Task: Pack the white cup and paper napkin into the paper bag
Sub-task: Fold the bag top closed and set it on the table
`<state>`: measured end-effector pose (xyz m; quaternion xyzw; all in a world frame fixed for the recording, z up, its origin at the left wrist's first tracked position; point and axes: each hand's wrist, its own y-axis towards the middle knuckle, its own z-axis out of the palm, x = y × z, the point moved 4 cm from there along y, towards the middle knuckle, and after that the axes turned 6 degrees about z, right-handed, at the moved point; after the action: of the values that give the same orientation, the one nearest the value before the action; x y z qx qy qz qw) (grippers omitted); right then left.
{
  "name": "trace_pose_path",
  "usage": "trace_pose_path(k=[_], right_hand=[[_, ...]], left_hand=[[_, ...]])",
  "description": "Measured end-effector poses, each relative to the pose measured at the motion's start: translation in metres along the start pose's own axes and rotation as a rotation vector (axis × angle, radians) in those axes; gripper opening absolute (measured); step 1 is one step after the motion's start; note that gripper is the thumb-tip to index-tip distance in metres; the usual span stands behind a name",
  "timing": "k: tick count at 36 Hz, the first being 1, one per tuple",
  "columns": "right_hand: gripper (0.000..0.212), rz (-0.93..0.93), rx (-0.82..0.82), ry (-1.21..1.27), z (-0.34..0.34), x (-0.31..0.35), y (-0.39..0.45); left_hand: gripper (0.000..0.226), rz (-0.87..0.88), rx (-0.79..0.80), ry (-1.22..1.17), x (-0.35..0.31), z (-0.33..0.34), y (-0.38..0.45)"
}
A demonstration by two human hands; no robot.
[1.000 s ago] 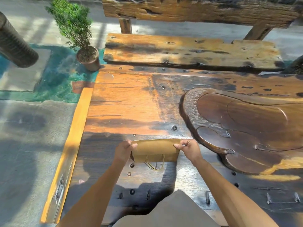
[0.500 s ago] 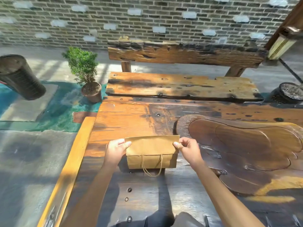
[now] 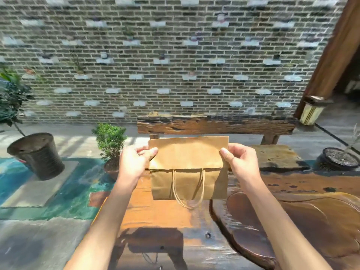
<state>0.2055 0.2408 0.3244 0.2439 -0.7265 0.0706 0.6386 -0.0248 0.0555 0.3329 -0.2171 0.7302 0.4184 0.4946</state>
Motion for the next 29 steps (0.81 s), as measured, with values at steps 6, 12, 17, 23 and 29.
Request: trace_pose_path(k=[6,12,17,23,29], right_hand=[[0.011,-0.141,-0.044,0.026,-0.015,0.084,0.003],[0.018,-0.254,-0.03,-0.004,-0.028,0.145,0.002],[0.02,-0.341,-0.055,-0.048,-0.038,0.185,-0.005],[0.017,-0.391,-0.128,-0.091,-0.05,0.201,-0.021],[0.017,-0.307,-0.242,-0.156,-0.072,0.195,-0.051]], left_hand=[[0.017,0.113,-0.021,-0.04,-0.073,-0.016,0.028],[0.018,0.22,-0.068,-0.056,-0.144,-0.032,0.042],[0.021,0.248,-0.069,-0.077,-0.179,-0.041,0.044],[0.019,0.228,-0.059,-0.077,-0.186,-0.04,0.04],[0.041,0.21,0.031,-0.123,-0.183,-0.018,0.035]])
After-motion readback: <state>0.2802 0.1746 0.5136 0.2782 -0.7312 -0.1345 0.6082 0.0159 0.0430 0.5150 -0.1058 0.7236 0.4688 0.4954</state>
